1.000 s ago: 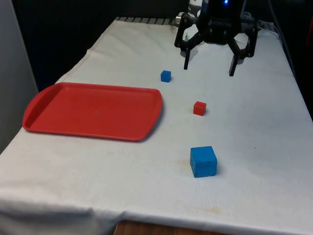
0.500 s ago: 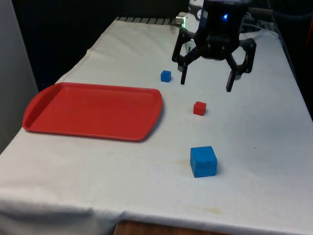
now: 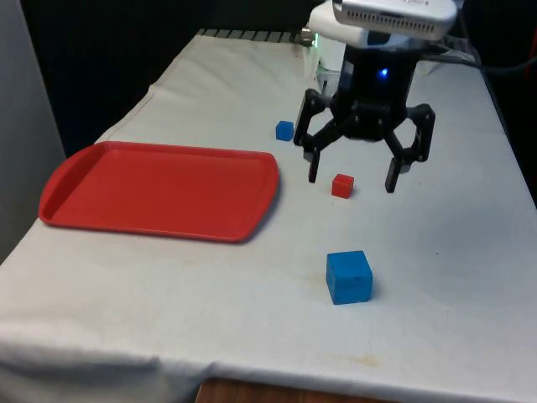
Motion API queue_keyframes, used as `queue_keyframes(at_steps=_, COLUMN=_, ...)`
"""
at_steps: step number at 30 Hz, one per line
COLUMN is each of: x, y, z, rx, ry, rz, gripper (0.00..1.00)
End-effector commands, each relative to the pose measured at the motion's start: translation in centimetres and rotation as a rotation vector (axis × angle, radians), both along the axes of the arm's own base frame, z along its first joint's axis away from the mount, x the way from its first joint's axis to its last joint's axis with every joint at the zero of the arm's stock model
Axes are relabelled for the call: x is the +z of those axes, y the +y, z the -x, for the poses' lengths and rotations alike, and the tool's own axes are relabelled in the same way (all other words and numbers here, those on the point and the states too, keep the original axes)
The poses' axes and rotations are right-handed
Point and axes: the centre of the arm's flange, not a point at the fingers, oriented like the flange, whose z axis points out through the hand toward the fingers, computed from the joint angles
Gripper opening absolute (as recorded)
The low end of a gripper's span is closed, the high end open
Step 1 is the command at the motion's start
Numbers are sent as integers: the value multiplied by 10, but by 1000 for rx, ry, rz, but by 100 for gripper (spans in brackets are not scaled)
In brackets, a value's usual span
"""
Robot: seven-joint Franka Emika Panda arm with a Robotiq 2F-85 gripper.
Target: Pick up the largest block and place it onto the tray.
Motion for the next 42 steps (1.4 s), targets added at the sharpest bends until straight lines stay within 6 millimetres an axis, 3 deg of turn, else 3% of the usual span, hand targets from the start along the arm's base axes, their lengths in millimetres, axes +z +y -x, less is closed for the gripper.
queue_keyframes(at_steps=1, x=-5, y=0, z=-2, rx=11, ry=3, rz=-12, gripper=100)
queue_keyframes(at_steps=21, x=-40, y=3, z=-6, rx=149, ry=18, rz=-9, gripper=100)
queue_keyframes(at_steps=29, x=-65, y=0, z=-13, rx=189, ry=29, rz=-41, gripper=100)
queue_keyframes(at_steps=42, x=-83, y=-1, z=-15, rx=220, ry=54, rz=-91, gripper=100)
